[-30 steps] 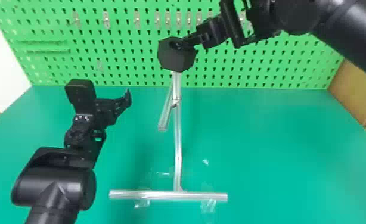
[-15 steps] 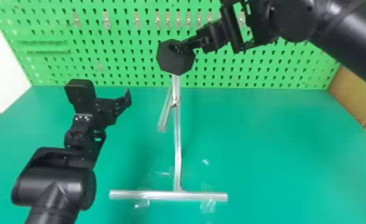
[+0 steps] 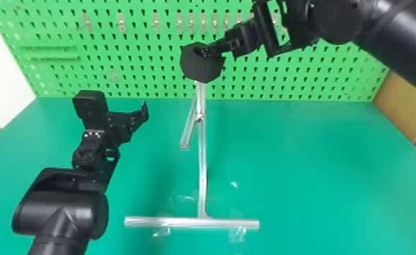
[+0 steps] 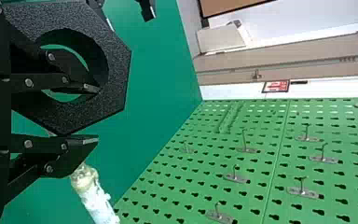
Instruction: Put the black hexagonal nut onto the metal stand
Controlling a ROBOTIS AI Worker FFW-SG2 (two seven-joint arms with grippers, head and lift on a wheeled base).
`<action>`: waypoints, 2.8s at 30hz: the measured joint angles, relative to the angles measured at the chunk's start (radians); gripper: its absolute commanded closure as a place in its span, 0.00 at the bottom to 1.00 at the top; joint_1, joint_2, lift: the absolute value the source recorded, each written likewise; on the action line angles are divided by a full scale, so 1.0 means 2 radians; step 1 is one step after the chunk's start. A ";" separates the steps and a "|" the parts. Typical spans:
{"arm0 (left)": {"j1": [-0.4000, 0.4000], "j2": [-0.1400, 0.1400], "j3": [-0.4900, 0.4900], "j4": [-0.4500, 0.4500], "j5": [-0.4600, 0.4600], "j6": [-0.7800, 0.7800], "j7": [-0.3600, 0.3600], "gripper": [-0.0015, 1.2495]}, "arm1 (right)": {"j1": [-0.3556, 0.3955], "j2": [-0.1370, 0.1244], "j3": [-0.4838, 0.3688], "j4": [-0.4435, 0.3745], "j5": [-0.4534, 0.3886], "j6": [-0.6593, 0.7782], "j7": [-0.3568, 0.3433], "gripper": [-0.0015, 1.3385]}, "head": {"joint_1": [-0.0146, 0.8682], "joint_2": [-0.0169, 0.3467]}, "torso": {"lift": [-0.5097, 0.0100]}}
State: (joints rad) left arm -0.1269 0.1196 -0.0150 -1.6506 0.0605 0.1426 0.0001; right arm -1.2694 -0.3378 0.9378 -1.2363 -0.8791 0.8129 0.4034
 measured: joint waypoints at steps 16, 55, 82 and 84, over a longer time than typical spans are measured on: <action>-0.002 0.000 0.000 -0.001 0.000 0.000 0.000 0.13 | 0.004 -0.003 -0.002 0.000 0.000 -0.001 0.000 0.86 | 0.80 0.27 | 0.98; -0.003 0.000 0.000 -0.001 0.000 -0.001 0.000 0.13 | 0.024 -0.004 0.004 0.022 0.001 -0.037 0.015 0.86 | 0.80 0.27 | 0.98; -0.002 0.000 0.001 -0.001 0.000 -0.003 0.000 0.13 | 0.026 -0.005 0.007 0.025 -0.009 -0.037 0.015 0.18 | 0.80 0.27 | 0.98; -0.002 0.000 0.001 -0.001 0.000 -0.003 0.000 0.13 | 0.026 -0.005 0.008 0.025 -0.010 -0.037 0.015 0.08 | 0.80 0.27 | 0.98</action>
State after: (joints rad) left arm -0.1306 0.1199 -0.0138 -1.6521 0.0598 0.1365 0.0000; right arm -1.2176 -0.3479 0.9528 -1.1861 -0.8990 0.7394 0.4326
